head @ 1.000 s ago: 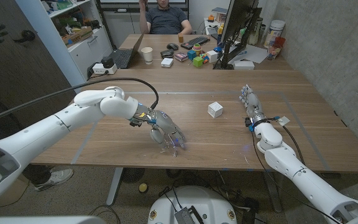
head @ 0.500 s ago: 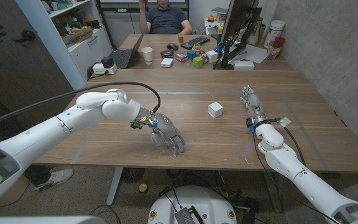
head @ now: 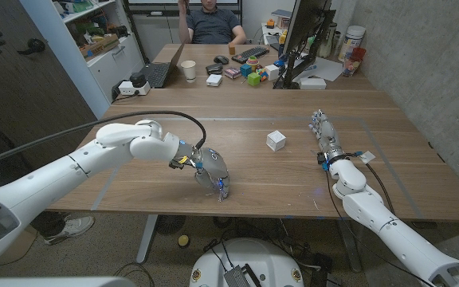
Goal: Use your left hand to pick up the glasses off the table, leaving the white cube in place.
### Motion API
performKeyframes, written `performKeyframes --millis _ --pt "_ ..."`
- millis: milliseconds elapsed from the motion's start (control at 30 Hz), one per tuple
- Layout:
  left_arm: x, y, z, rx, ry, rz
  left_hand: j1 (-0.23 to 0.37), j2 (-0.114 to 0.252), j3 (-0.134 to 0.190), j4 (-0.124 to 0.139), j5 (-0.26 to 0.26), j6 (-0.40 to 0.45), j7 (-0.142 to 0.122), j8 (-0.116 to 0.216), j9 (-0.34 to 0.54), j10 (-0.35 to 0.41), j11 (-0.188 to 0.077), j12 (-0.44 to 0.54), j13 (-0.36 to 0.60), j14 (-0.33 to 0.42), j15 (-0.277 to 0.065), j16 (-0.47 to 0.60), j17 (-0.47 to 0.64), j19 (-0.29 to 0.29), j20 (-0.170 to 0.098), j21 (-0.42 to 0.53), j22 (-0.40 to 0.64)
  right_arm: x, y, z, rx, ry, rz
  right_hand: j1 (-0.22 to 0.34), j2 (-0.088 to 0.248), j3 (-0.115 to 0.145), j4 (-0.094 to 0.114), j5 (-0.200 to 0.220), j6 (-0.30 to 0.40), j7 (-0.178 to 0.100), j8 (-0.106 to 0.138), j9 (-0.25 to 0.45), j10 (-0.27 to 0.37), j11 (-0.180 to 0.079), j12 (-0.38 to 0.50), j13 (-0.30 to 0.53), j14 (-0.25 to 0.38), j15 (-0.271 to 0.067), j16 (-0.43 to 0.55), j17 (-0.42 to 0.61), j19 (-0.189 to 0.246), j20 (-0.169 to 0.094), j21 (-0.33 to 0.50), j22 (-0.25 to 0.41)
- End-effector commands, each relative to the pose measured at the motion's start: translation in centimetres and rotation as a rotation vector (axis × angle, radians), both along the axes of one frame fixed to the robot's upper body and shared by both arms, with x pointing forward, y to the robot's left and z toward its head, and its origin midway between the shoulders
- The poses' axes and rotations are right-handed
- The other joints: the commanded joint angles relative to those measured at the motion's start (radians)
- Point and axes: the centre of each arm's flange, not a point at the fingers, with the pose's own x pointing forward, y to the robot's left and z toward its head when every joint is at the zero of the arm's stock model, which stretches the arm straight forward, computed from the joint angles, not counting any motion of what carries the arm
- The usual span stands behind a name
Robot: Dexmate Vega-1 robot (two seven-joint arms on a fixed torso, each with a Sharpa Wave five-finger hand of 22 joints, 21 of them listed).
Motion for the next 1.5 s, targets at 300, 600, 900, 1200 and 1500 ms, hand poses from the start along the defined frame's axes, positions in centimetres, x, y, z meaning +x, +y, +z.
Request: performKeyframes --millis 300,600,900,1200,1500 --pt "-0.2 0.1 -0.4 -0.013 -0.04 -0.005 0.083 0.022 0.021 0.008 0.016 0.163 0.002 0.026 0.003 0.135 -0.04 0.029 0.026 0.158 -0.178 -0.005 0.013 0.079 -0.098 0.182 0.075 -0.2 0.0 0.1 -0.002 -0.006 -0.011 0.008 0.016 0.002 -0.008 0.008 0.008 -0.004 0.003 0.005 0.01 0.002 0.006 0.003 0.011 -0.003 0.005 0.003 0.009 -0.002 -0.005 0.002" --pt "0.0 0.3 -0.3 -0.021 -0.035 0.005 0.104 0.024 0.023 0.009 0.017 0.196 0.01 0.03 0.006 0.171 -0.037 0.034 0.035 0.193 -0.177 -0.008 0.017 0.093 -0.109 0.251 0.102 -0.1 0.1 0.1 0.0 -0.003 -0.011 0.009 0.016 0.002 -0.009 0.008 0.008 -0.003 0.003 0.005 0.012 0.003 0.006 0.003 0.013 -0.002 0.005 0.003 0.009 -0.002 -0.005 0.002" --pt "-0.2 0.2 0.4 -0.053 -0.055 0.009 0.108 0.025 0.023 0.011 0.017 0.216 0.019 0.034 0.007 0.182 -0.031 0.034 0.039 0.203 -0.175 -0.01 0.018 0.089 -0.107 0.276 0.113 0.0 0.1 0.2 -0.002 -0.005 -0.006 0.01 0.016 0.002 -0.01 0.008 0.009 -0.002 0.003 0.005 0.014 0.002 0.006 0.003 0.015 -0.003 0.005 0.003 0.01 -0.002 -0.005 0.002" --pt "-0.5 0.1 1.3 -0.081 -0.085 0.011 0.11 0.025 0.023 0.012 0.017 0.23 0.024 0.034 0.007 0.197 -0.025 0.036 0.044 0.22 -0.175 -0.009 0.021 0.089 -0.107 0.306 0.124 0.1 0.0 0.4 -0.005 -0.008 -0.004 0.011 0.016 0.002 -0.01 0.009 0.009 -0.002 0.003 0.005 0.015 0.002 0.006 0.003 0.018 -0.003 0.005 0.003 0.011 -0.003 -0.005 0.002" --pt "-0.9 0.1 2.3 -0.121 -0.115 0.013 0.111 0.023 0.023 0.013 0.018 0.234 0.028 0.032 0.007 0.202 -0.025 0.034 0.048 0.224 -0.174 -0.012 0.021 0.083 -0.107 0.327 0.131 0.0 -0.1 0.5 -0.008 -0.011 -0.002 0.012 0.016 0.002 -0.01 0.009 0.01 0.0 0.003 0.005 0.017 0.0 0.006 0.003 0.021 -0.002 0.005 0.003 0.012 -0.004 -0.004 0.002"
